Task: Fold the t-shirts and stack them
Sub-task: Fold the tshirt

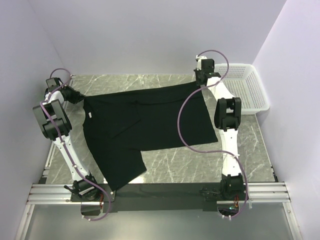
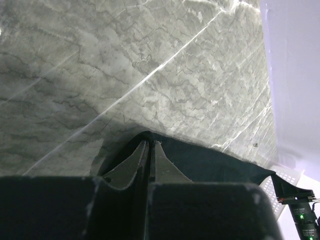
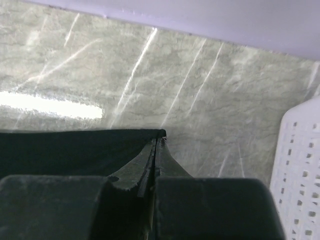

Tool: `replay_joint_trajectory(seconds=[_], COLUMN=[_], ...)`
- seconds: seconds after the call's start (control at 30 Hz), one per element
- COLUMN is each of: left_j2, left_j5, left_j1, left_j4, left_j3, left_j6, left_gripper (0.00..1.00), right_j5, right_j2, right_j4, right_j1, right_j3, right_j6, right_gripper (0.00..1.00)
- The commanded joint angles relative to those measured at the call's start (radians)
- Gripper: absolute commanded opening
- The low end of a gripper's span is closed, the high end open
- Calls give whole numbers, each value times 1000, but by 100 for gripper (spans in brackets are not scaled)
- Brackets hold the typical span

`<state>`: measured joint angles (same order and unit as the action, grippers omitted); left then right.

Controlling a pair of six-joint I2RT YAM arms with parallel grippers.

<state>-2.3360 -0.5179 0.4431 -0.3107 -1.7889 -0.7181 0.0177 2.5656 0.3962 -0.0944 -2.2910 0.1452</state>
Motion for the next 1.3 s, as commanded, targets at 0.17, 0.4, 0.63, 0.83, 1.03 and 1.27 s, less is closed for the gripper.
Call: replay_joint_trajectory(seconds=[0.17, 0.4, 0.63, 0.83, 1.03, 1.27], left_j2=[-2, 0, -3, 10, 82, 231], left_j5=[10, 10, 12, 21, 91, 162], left_j1=[0, -1, -3, -7, -9, -41], left_j4=[33, 41, 45, 47, 24, -39], left_j3=[-44, -37, -36, -50, -69, 109], left_j6=[17, 14, 11, 16, 54, 92], left_gripper=[6, 6, 6, 31, 47, 48], right_j5=[-150, -238, -298, -259, -124, 223], right_j2=[-58, -25, 27, -33, -110, -332], right_j4=[-151, -174, -157, -180, -131, -79], right_j1=[-36, -39, -41, -41, -38, -39], right_j3=[-38, -57, -87, -21, 10, 281], right_j6=[88, 102, 142, 151, 188, 300], right_gripper=[0, 0, 0, 42, 53, 56])
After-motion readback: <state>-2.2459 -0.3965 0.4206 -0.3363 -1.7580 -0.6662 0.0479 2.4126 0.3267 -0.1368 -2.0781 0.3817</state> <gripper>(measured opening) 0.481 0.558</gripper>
